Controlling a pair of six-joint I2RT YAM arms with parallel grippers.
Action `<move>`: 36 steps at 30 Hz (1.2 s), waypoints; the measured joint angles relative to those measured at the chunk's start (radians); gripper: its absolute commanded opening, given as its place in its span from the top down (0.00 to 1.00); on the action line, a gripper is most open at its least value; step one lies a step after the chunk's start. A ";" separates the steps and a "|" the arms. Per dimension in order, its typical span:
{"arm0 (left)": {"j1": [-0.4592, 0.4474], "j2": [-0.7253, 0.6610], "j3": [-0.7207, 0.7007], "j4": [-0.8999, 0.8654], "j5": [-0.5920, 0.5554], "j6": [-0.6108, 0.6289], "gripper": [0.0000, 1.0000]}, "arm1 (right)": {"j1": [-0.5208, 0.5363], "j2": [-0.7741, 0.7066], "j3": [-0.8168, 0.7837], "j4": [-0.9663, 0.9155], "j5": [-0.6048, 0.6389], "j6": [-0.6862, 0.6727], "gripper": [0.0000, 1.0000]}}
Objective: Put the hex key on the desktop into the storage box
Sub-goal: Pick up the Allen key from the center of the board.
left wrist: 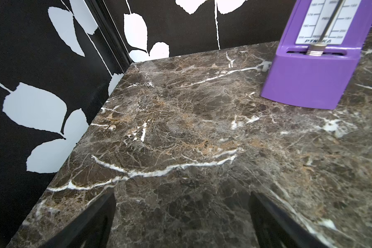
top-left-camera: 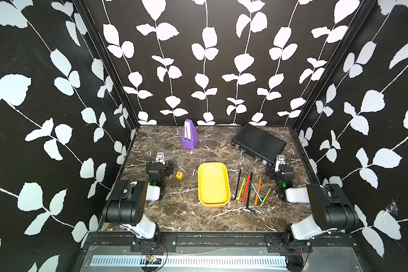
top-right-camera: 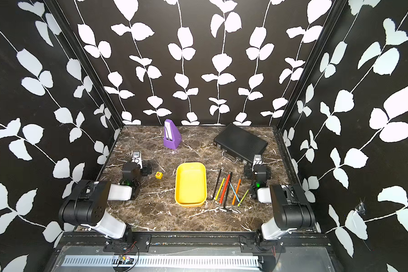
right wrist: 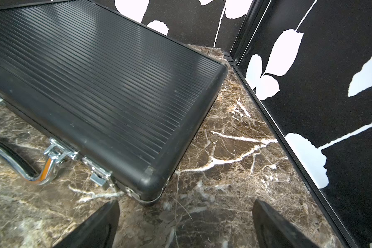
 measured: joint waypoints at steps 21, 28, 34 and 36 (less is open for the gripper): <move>0.000 0.000 0.000 0.000 0.000 0.000 0.01 | 0.000 0.000 0.000 0.000 0.000 0.000 0.01; 0.000 0.000 0.000 0.000 0.002 0.000 0.01 | 0.001 -0.010 0.007 -0.029 0.003 0.000 0.01; -0.072 -0.172 0.044 -0.251 -0.044 0.019 0.01 | 0.070 -0.285 0.267 -0.486 0.033 0.003 0.01; -0.145 -0.308 0.128 -0.379 -0.079 0.013 0.01 | 0.101 -0.392 0.413 -0.602 0.026 0.080 0.01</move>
